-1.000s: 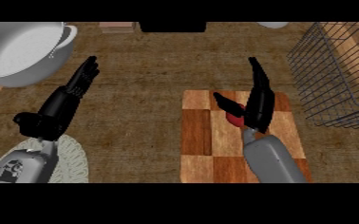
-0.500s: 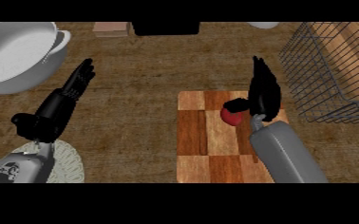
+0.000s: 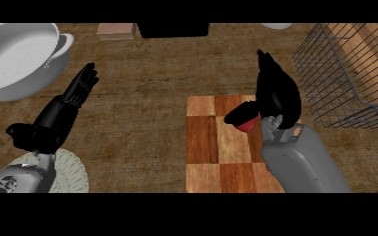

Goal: Pick the tomato from the cutting board and place it in the basket

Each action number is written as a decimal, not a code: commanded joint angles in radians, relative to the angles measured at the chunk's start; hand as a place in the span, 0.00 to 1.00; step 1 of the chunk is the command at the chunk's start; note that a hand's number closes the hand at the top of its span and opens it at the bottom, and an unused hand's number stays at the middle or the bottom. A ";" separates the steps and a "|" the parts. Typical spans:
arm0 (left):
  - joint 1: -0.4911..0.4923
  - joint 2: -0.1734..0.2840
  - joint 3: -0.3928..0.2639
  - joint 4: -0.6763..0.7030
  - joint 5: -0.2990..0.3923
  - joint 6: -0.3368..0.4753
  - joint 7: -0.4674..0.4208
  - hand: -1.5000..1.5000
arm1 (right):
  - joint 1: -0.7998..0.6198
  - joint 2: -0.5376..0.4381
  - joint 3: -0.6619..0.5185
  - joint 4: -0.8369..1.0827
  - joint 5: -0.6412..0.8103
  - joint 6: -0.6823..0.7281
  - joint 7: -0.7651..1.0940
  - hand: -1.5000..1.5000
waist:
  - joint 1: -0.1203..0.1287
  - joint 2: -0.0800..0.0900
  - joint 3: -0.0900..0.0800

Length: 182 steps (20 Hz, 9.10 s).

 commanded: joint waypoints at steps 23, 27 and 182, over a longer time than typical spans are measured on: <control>-0.025 -0.078 0.026 0.019 -0.095 -0.049 -0.013 0.50 | 0.390 0.095 -0.003 -0.205 0.272 -0.052 -0.074 0.00 | 0.047 0.029 0.005; -0.042 -0.100 0.037 -0.031 -0.087 -0.059 0.042 0.50 | 0.351 0.107 -0.026 -0.086 0.288 -0.126 -0.099 0.00 | 0.049 0.028 0.005; -0.047 -0.242 0.196 0.003 -0.254 -0.240 -0.008 0.50 | -0.284 -0.711 -0.727 1.148 -0.679 -0.189 -1.620 0.00 | 0.068 0.035 0.006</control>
